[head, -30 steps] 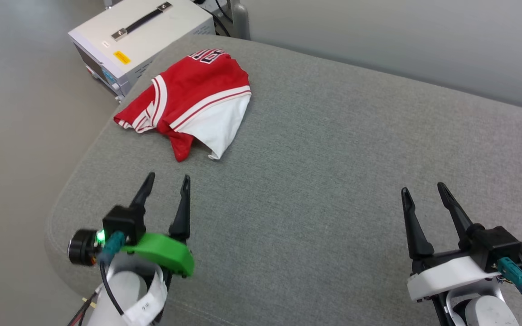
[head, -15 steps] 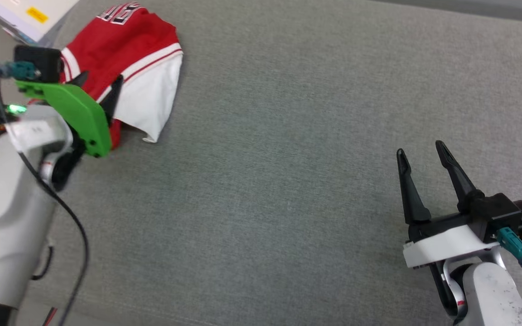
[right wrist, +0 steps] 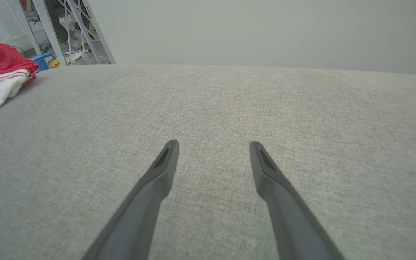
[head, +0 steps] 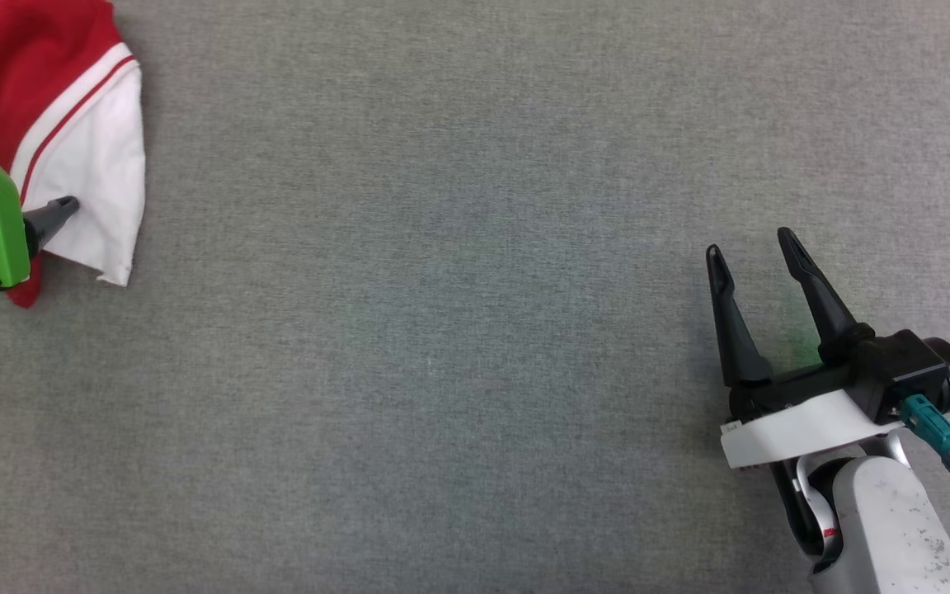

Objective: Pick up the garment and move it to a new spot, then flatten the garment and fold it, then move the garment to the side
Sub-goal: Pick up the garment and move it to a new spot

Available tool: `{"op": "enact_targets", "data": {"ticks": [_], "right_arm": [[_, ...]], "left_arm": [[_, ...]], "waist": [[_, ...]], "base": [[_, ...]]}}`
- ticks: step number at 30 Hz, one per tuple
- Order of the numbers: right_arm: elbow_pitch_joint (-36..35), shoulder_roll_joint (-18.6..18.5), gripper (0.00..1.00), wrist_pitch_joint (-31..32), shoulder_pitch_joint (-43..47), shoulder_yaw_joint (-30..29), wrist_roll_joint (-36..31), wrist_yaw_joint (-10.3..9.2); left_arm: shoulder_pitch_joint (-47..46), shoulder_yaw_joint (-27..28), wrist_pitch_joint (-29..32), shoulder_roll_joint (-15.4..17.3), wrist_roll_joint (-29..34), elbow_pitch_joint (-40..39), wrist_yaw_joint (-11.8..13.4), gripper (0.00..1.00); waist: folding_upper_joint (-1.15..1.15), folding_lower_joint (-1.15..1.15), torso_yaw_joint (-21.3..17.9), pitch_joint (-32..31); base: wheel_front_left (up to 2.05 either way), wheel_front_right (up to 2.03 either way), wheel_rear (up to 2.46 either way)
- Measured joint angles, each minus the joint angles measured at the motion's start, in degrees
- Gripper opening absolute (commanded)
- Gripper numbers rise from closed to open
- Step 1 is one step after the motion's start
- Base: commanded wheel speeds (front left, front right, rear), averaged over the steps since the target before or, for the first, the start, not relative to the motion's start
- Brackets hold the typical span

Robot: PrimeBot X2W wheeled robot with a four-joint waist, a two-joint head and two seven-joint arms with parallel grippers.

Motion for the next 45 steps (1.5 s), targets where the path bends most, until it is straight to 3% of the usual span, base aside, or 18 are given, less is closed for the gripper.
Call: {"op": "enact_targets", "data": {"ticks": [6, 7, 8, 15, 20, 32, 41, 45], "right_arm": [[0.0, 0.0, 1.00, 0.0, 0.0, -0.3, 0.1, 0.00], [0.1, 0.0, 1.00, 0.0, 0.0, -0.3, 0.1, 0.00], [0.1, 0.0, 1.00, 0.0, 0.0, -0.4, 0.1, 0.00], [0.8, 0.0, 1.00, 0.0, 0.1, -0.9, -0.2, 0.00], [1.5, 0.0, 1.00, 0.0, 0.6, -1.1, -0.2, 0.00], [3.4, 0.0, 1.00, 0.0, 5.5, -2.6, 1.0, 0.00], [3.3, 0.0, 1.00, 0.0, 7.2, -5.9, 1.4, 0.00], [3.2, 0.0, 1.00, 0.0, 7.4, -7.4, 1.4, 0.00]], "left_arm": [[-0.3, -3.0, 1.8, 1.9, -0.1, 1.4, 0.0, 1.00], [-0.3, -3.0, 2.0, 2.0, -0.7, 1.6, 0.0, 0.55], [-0.3, -2.9, 1.9, 2.1, -1.2, 1.7, 0.0, 0.00], [0.8, -3.4, -4.8, 1.0, -4.0, 1.3, 0.2, 0.00], [2.2, -2.2, -11.7, -3.5, -7.4, 0.2, 0.0, 0.00], [4.2, -2.3, -20.0, -8.1, -7.7, -7.6, 0.4, 0.00], [5.4, -5.3, -24.4, -17.9, -6.5, -14.9, 4.5, 0.00], [5.6, -8.5, -25.7, -23.1, -4.2, -15.0, 5.1, 0.00]], "waist": [[0.00, -0.01, -2.3, 2.0], [0.00, -0.01, -2.5, 2.2], [0.00, 0.00, -2.6, 2.2], [0.00, 0.00, -2.3, 0.3], [0.00, 0.00, -1.4, -3.1], [0.00, 0.00, 0.2, -14.2], [0.00, -0.01, -0.3, -21.9], [0.00, -0.01, -2.0, -23.4]], "base": [[0.00, 0.00, 0.00], [0.00, 0.00, 0.00], [0.00, 0.00, 0.00], [0.00, 0.00, 0.00], [0.00, 0.00, 0.00], [0.00, 0.00, 0.00], [0.00, 0.00, 0.00], [0.00, 0.00, 0.00]]}}
